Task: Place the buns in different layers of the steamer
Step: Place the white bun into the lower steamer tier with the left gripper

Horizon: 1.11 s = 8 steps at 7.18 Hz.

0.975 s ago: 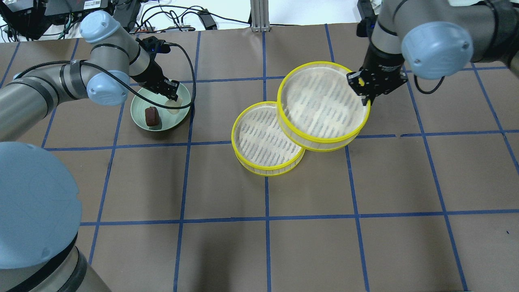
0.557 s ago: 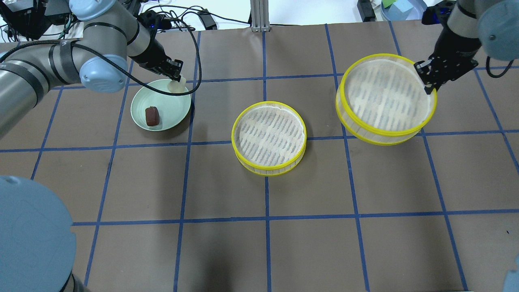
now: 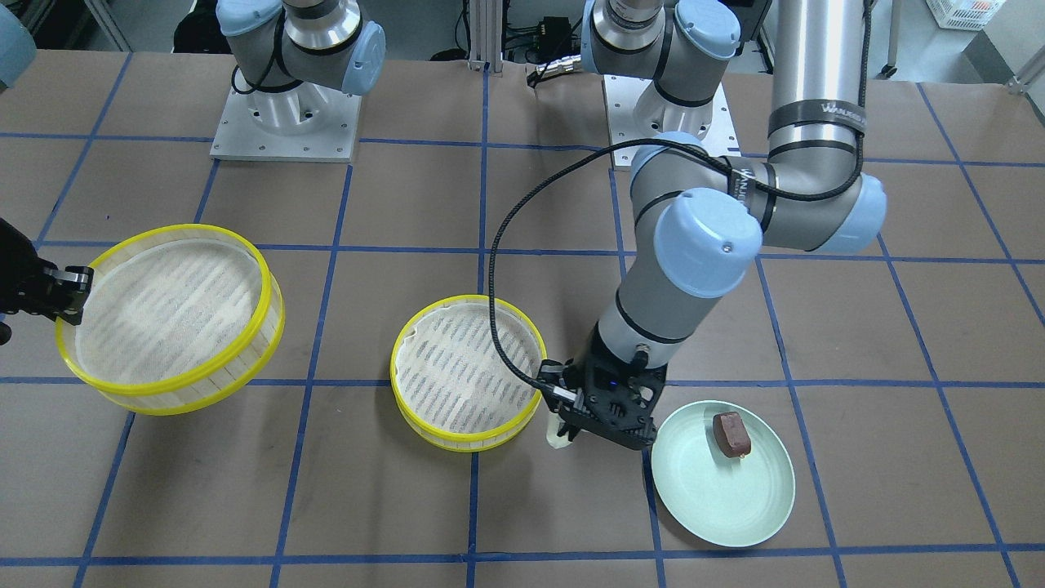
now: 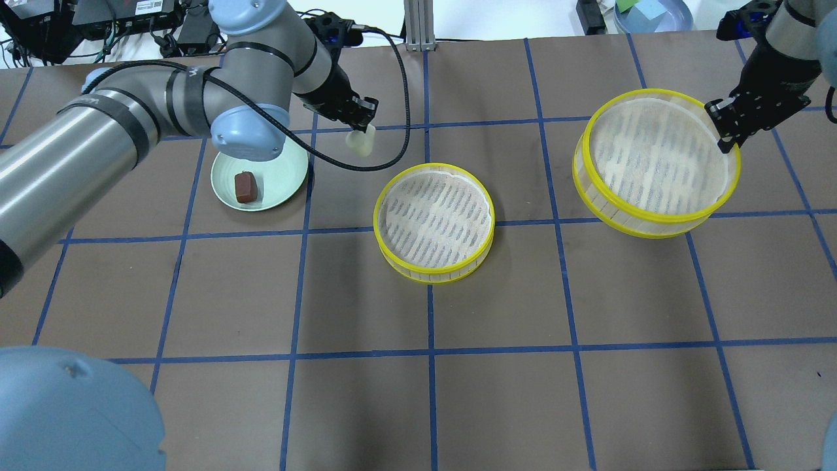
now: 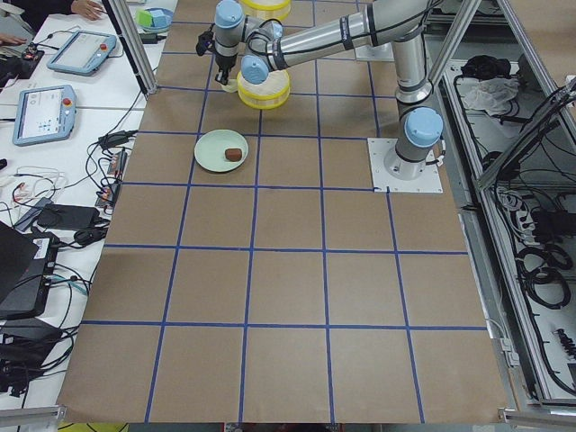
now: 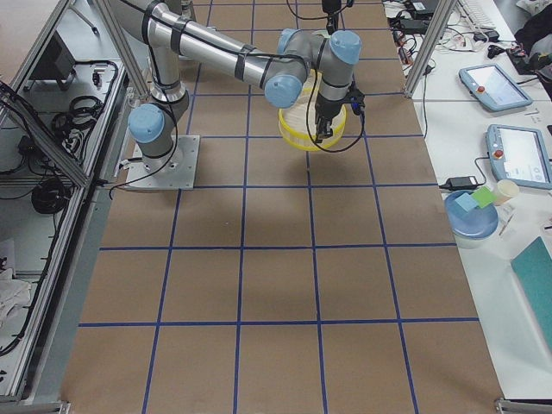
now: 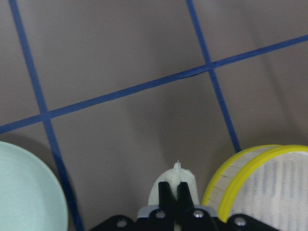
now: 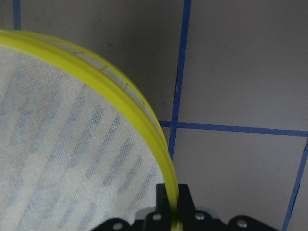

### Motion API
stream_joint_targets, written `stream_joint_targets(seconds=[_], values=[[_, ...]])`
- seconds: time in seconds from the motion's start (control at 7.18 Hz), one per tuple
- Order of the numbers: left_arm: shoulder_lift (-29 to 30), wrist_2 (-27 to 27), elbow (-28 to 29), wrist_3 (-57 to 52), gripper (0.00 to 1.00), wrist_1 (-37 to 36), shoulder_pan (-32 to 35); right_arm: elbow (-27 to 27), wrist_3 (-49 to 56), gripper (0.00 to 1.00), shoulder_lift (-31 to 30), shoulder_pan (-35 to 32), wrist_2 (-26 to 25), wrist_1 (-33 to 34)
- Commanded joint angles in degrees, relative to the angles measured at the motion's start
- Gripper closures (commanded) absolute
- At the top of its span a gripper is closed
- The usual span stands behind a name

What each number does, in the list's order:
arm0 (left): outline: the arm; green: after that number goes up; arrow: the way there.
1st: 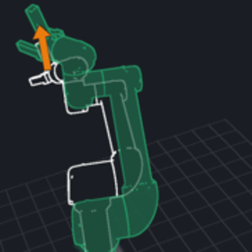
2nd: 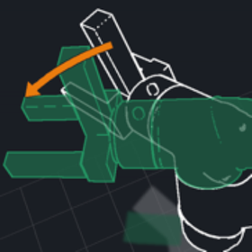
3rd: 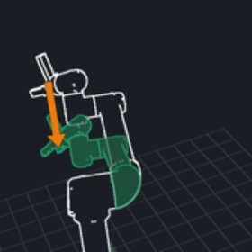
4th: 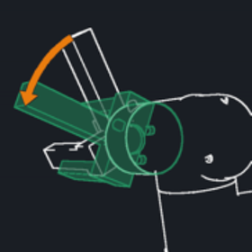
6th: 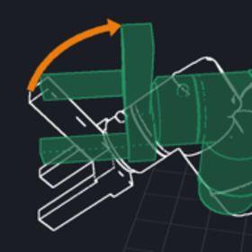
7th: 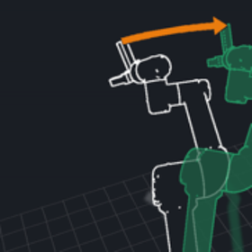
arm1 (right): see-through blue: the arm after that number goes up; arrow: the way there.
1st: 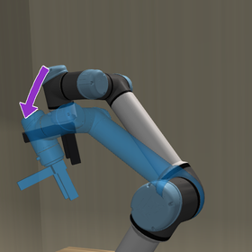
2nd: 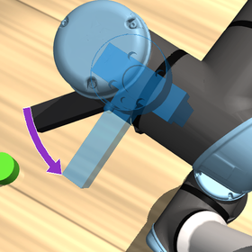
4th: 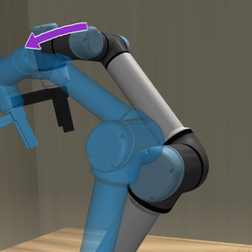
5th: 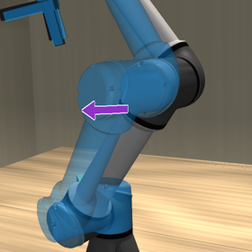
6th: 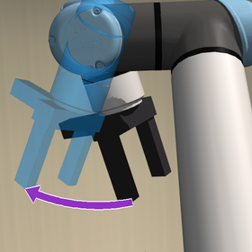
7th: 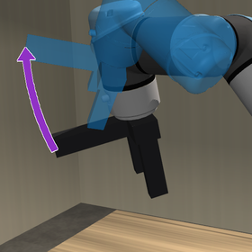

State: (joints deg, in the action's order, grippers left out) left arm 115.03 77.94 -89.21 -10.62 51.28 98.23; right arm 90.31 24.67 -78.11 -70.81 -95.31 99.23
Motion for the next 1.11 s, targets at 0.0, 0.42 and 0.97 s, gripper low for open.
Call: stream_joint_targets(seconds=[0.0, 0.42, 0.97], values=[[2.29, -4.24, -1.31, 0.17, 1.0, -1.54, 2.76, 0.04, 1.42, 1.0, 0.06, -0.03, -0.06, -0.09], [4.15, -4.73, -5.18, 0.43, 1.0, -1.71, 7.48, 0.04, 1.52, 1.0, -0.02, -0.12, 0.03, 0.08], [1.61, -3.33, -4.31, 8.25, 0.0, -0.84, 8.12, 0.04, 1.52, 1.0, -0.02, -0.3, 0.03, 0.0]])
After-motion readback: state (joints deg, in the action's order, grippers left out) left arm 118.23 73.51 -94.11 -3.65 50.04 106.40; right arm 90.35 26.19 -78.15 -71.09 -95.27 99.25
